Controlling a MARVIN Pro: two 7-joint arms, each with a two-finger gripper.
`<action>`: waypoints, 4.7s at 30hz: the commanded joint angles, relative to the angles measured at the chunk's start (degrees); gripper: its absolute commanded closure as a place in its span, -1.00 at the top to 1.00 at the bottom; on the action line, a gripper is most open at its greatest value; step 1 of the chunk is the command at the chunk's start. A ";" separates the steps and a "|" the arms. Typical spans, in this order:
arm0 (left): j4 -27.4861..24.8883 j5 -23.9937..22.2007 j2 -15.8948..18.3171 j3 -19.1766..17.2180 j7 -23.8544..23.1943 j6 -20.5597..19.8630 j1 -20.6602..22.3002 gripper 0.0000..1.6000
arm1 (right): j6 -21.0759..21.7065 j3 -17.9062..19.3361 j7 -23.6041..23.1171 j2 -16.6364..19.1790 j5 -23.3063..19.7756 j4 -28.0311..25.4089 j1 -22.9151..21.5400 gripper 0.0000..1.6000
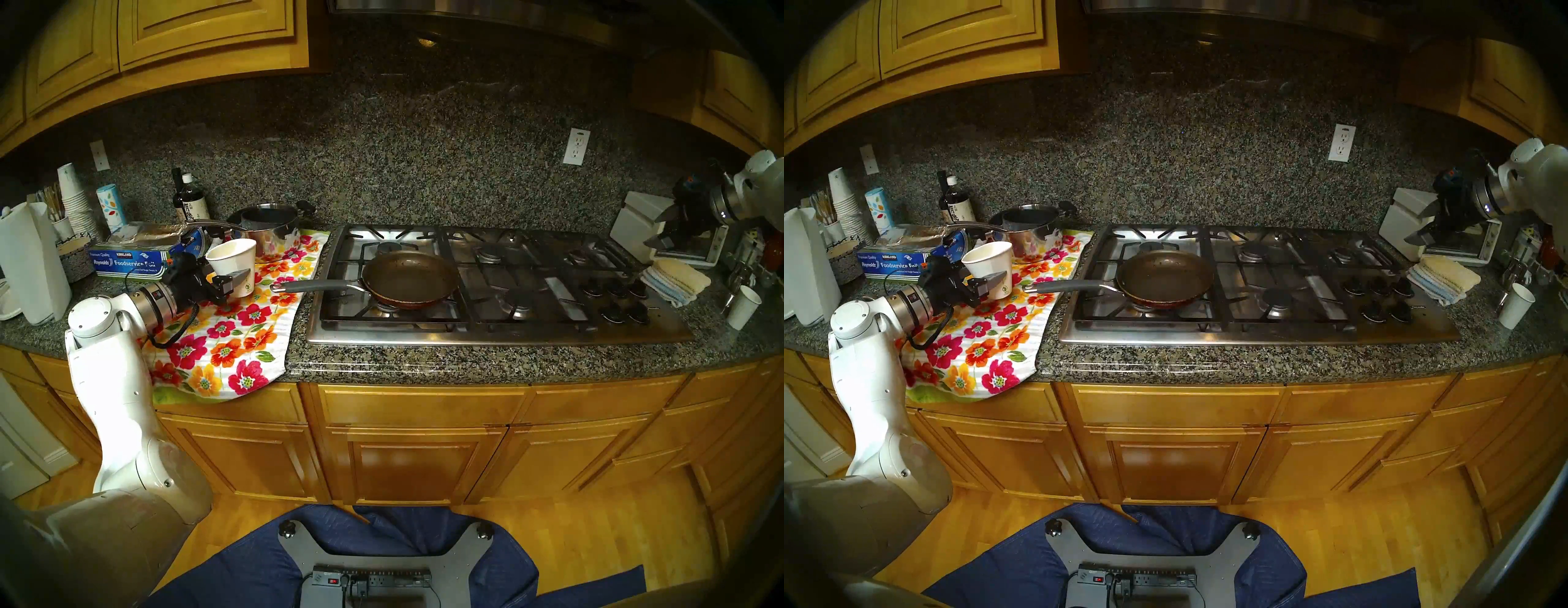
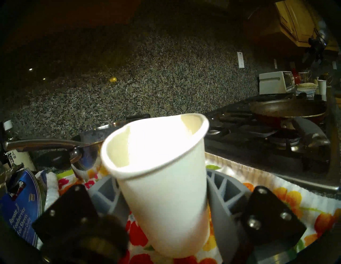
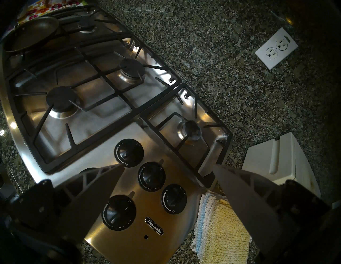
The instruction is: Pick up the water cup, pour water into the pot, turn on the stove
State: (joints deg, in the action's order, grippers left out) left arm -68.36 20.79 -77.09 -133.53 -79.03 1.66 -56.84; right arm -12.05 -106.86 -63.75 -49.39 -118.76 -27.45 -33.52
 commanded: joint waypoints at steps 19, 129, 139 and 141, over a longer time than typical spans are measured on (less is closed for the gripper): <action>-16.11 0.22 -3.41 4.67 -4.17 -7.69 1.89 0.06 | -0.07 -0.06 0.17 -0.12 -0.09 1.37 -1.80 1.00; -11.32 15.20 0.92 42.56 -5.97 -11.46 18.59 0.00 | -0.07 -0.06 0.17 -0.12 -0.10 1.38 -1.79 1.00; -7.47 14.93 0.95 45.46 -5.97 -8.82 21.20 0.00 | -0.07 -0.05 0.18 -0.12 -0.10 1.37 -1.77 1.00; -6.88 14.89 0.93 46.14 -5.97 -8.38 21.70 0.00 | -0.07 -0.05 0.18 -0.12 -0.10 1.37 -1.77 1.00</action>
State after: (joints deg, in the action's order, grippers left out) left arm -75.09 36.15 -75.78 -88.25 -85.15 -8.11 -40.87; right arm -12.05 -106.86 -63.75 -49.37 -118.76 -27.45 -33.48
